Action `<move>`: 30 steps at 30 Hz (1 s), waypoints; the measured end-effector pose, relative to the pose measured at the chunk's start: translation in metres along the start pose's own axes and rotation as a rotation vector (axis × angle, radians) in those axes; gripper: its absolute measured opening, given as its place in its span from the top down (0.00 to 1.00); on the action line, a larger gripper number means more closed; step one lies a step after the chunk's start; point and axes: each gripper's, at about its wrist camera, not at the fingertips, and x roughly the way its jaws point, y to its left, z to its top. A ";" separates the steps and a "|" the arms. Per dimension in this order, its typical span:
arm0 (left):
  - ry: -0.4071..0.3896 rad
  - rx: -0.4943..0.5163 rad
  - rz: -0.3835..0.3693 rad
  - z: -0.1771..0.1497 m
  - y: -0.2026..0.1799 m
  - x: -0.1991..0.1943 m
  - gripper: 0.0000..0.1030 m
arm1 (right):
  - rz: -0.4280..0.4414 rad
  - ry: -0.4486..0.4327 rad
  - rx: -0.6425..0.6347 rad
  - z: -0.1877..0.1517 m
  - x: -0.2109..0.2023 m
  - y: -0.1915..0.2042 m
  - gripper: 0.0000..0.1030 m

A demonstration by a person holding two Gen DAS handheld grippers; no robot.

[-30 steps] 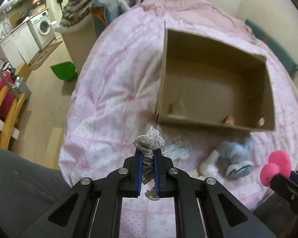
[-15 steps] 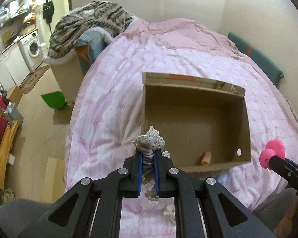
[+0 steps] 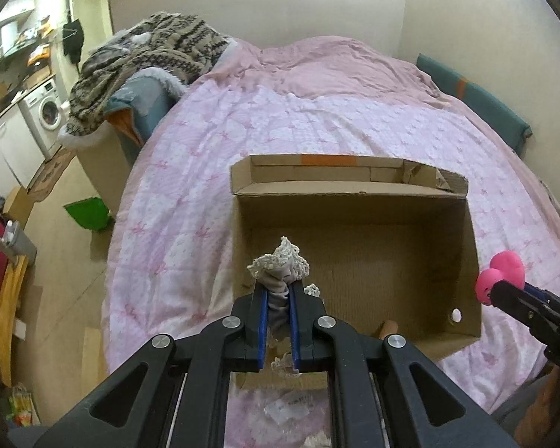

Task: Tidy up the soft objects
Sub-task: 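Lower the grey scrunchie into the box with the left gripper while the right carries the duck in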

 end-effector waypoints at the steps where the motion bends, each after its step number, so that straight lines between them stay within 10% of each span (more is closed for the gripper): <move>1: 0.004 0.009 0.000 -0.003 -0.001 0.007 0.91 | -0.005 0.004 0.008 -0.002 0.004 -0.003 0.49; 30: 0.047 0.064 -0.102 -0.032 -0.023 0.061 0.91 | -0.108 0.242 0.006 -0.028 0.075 -0.018 0.49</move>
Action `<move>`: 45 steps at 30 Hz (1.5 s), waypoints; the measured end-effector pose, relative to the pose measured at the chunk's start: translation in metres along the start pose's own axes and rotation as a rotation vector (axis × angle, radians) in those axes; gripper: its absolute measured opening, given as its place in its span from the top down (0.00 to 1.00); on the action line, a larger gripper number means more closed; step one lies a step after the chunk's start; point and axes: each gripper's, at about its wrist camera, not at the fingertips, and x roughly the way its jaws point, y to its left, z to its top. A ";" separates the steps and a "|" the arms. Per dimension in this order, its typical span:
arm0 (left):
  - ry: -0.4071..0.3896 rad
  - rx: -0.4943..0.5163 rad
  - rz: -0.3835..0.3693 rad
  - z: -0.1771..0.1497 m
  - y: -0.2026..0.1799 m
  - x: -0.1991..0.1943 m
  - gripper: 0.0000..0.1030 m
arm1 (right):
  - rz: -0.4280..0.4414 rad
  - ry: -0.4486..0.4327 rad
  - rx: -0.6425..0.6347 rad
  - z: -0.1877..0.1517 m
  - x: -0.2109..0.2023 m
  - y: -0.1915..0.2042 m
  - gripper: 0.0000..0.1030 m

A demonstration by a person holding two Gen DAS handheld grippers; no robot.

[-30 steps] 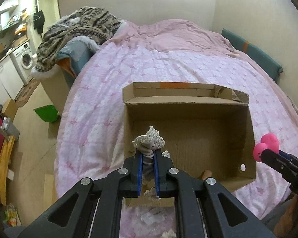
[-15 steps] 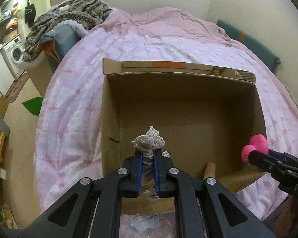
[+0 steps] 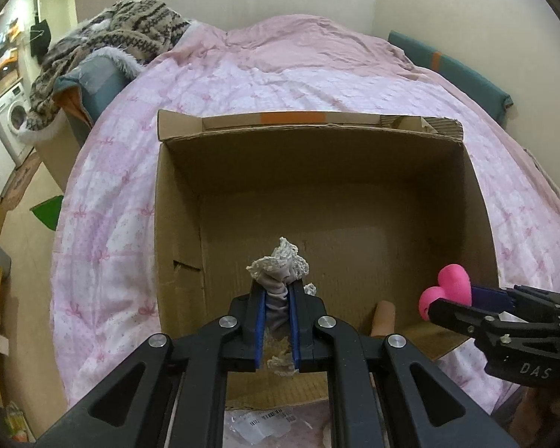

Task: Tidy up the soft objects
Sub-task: 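Lower the grey scrunchie into the box with the left gripper while the right carries the duck in, then open the right gripper to drop the pink duck in the box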

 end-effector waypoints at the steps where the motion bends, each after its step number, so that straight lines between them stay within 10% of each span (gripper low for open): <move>1: 0.003 0.001 -0.003 0.000 -0.001 0.000 0.91 | -0.002 0.001 -0.003 0.000 0.000 0.000 0.49; 13: 0.032 -0.015 -0.012 -0.003 0.000 0.005 0.87 | -0.005 0.037 -0.023 -0.004 0.005 0.004 0.49; 26: -0.015 -0.003 0.000 -0.001 -0.003 -0.007 0.37 | 0.007 0.032 -0.020 -0.004 0.004 0.003 0.49; 45: -0.031 -0.056 0.004 0.000 0.006 -0.017 0.35 | 0.047 -0.124 0.009 0.001 -0.025 0.001 0.25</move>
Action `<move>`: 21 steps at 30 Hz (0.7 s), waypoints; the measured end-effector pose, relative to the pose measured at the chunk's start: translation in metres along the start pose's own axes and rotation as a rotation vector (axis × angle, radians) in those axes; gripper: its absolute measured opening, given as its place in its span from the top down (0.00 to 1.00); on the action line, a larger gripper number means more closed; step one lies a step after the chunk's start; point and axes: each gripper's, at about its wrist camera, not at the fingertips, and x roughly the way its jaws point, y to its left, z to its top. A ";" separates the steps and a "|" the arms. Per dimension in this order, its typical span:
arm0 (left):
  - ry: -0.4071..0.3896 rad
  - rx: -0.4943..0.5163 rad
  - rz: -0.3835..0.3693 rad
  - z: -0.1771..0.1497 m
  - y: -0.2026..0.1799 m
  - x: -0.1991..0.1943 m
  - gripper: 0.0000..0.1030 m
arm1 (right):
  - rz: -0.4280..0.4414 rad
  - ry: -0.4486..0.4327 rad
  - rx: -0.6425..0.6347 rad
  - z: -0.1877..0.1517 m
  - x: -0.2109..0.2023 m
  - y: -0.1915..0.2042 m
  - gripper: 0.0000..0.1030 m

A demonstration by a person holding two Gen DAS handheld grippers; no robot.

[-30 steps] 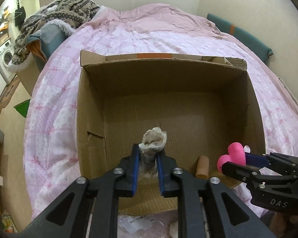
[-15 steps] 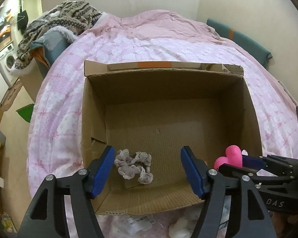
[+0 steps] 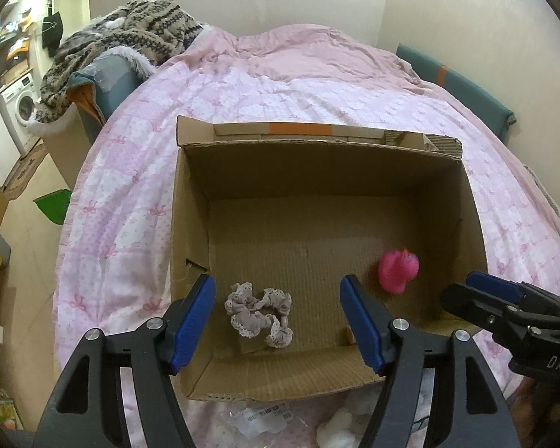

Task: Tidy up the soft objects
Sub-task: 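Open the right gripper to drop the pink duck in the box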

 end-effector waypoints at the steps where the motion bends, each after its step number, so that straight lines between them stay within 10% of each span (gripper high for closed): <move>1: -0.001 -0.001 0.001 -0.001 0.000 -0.001 0.35 | 0.000 -0.001 0.002 0.000 -0.001 0.000 0.25; 21: -0.037 -0.017 0.041 -0.024 0.012 -0.050 0.35 | -0.022 -0.023 0.031 -0.020 -0.033 0.000 0.25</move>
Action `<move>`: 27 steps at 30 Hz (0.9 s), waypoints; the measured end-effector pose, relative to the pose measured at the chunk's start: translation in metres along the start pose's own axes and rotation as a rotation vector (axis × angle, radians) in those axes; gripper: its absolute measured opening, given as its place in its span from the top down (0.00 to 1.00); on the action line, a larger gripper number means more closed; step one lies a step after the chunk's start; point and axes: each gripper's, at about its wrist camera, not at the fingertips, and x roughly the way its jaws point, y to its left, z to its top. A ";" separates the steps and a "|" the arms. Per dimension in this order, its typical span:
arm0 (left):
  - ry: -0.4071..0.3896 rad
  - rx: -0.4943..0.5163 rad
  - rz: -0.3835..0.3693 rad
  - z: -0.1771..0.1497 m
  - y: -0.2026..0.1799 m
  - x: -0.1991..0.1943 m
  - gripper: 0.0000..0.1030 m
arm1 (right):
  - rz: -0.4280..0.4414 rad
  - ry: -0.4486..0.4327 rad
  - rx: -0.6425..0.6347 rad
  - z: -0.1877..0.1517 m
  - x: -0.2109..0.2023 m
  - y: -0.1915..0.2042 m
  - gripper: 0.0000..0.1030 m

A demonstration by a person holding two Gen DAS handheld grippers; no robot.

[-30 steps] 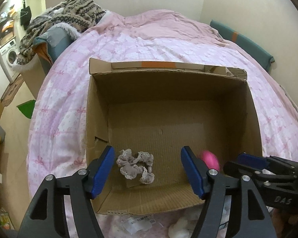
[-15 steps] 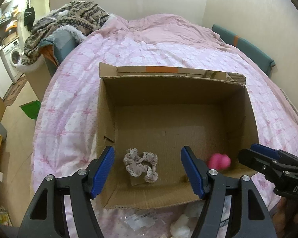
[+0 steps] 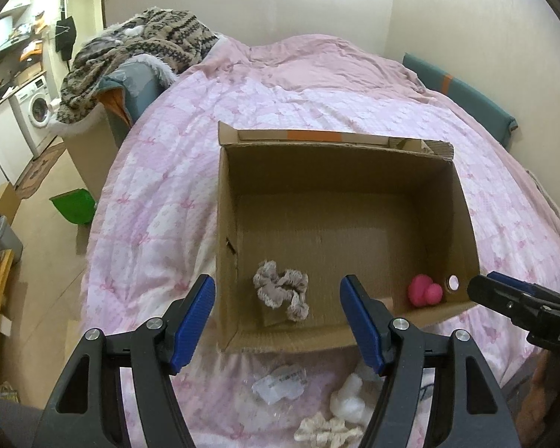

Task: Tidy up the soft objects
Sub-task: 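Open the right gripper to drop the pink duck in the box, then grasp the cream lace scrunchie with the left gripper and lift it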

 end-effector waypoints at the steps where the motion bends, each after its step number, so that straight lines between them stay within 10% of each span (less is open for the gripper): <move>1: 0.000 -0.003 -0.001 -0.002 0.001 -0.002 0.35 | 0.001 0.004 0.009 -0.003 -0.001 -0.001 0.25; 27: 0.127 -0.090 0.008 -0.064 0.014 -0.019 0.35 | -0.031 0.097 0.047 -0.057 -0.011 0.003 0.25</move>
